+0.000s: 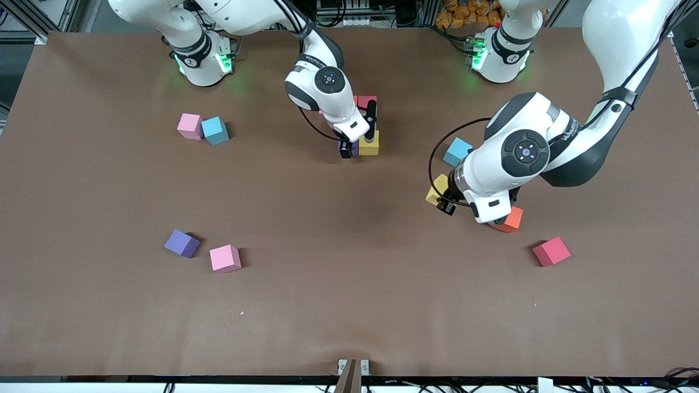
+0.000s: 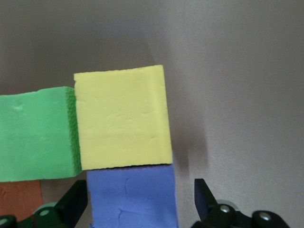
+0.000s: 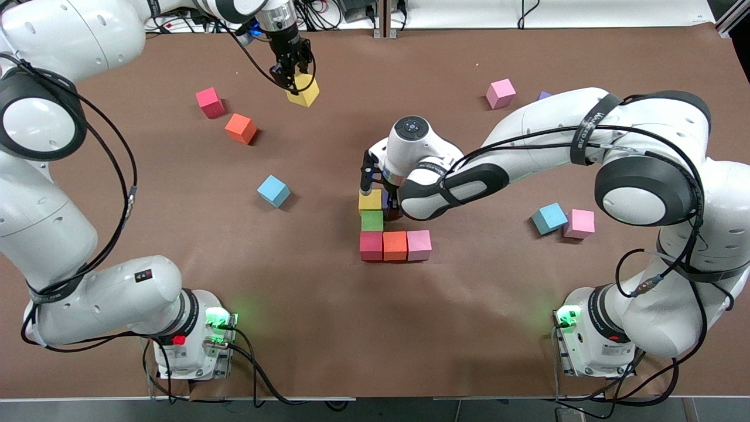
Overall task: Form number 2 with 11 blocks
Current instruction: 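Release purple with the right gripper while the left gripper lifts yellow, then carry yellow to the column with the left gripper while the right gripper reaches pink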
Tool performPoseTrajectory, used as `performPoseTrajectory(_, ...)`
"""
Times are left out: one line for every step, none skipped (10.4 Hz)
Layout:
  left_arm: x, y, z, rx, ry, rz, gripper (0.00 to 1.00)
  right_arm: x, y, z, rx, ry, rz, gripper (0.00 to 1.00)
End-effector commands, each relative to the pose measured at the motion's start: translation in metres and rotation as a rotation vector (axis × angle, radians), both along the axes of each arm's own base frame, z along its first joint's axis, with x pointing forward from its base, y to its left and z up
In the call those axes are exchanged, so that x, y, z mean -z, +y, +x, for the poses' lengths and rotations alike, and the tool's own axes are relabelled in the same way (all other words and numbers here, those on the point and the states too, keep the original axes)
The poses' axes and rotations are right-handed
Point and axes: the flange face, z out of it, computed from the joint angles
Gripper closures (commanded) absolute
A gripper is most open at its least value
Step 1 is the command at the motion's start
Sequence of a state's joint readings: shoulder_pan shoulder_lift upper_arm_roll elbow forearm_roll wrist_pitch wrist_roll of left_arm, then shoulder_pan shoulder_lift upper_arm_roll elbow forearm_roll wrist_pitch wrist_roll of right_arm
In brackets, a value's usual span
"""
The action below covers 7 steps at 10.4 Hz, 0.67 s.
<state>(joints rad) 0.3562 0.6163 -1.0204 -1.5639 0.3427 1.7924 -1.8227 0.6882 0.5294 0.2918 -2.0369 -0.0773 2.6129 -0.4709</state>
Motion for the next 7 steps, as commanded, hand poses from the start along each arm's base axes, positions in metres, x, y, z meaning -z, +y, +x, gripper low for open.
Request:
performPoseTrajectory(-0.01,-0.008,-0.012,-0.05,0.017,0.008,0.64,-0.016,-0.003,0.013,0.023,-0.026,0.003,0.0)
performPoseTrajectory(-0.011,-0.011,-0.014,-0.067,0.02,0.009,0.64,-0.022,-0.005,0.013,0.022,-0.017,-0.021,0.0)
performPoseTrajectory(-0.012,-0.022,-0.018,-0.1,0.026,-0.003,0.65,-0.031,-0.01,0.012,0.021,0.005,-0.068,0.0)
performPoseTrajectory(-0.015,-0.04,-0.025,-0.132,0.022,-0.012,0.65,-0.039,-0.016,0.009,0.018,0.03,-0.118,0.0)
performPoseTrajectory(-0.015,-0.044,-0.026,-0.156,0.022,-0.017,0.65,-0.048,-0.02,0.006,0.015,0.05,-0.158,0.0)
performPoseTrajectory(-0.013,-0.053,-0.032,-0.168,0.027,-0.015,0.65,-0.053,-0.021,0.002,0.013,0.067,-0.18,0.0)
performPoseTrajectory(-0.012,-0.064,-0.039,-0.172,0.032,-0.009,0.65,-0.057,-0.021,0.001,0.014,0.066,-0.178,0.0)
